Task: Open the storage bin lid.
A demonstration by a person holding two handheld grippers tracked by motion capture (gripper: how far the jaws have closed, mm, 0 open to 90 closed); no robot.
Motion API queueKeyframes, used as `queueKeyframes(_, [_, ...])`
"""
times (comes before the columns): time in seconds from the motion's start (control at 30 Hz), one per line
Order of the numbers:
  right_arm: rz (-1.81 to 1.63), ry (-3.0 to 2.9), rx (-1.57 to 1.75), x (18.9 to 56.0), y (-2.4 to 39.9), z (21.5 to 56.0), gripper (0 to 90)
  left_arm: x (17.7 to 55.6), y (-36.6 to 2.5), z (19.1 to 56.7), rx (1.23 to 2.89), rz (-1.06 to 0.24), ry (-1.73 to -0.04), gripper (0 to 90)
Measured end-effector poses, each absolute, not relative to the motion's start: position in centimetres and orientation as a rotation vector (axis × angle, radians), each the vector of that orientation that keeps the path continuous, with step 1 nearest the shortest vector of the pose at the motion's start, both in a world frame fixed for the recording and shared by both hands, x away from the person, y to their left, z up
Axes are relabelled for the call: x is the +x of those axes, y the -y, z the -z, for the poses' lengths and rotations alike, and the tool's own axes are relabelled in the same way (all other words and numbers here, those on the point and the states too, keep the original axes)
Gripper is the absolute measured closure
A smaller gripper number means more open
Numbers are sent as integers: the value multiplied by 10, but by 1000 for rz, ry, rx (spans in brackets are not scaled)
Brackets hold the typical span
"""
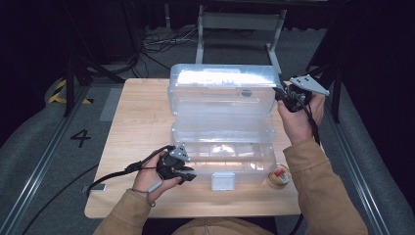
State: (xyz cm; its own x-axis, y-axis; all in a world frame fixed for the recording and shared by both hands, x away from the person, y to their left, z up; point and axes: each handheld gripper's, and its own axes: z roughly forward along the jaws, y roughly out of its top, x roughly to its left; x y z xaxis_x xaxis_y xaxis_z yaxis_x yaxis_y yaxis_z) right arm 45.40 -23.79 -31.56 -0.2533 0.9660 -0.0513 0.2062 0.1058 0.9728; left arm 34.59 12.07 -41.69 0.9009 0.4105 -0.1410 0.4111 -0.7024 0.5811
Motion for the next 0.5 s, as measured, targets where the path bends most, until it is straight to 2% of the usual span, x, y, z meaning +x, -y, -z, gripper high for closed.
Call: queueKeyframes(0.5, [-1215, -1585, 1191, 466, 237, 315, 815, 346, -119, 417, 2437, 7, -612, 731])
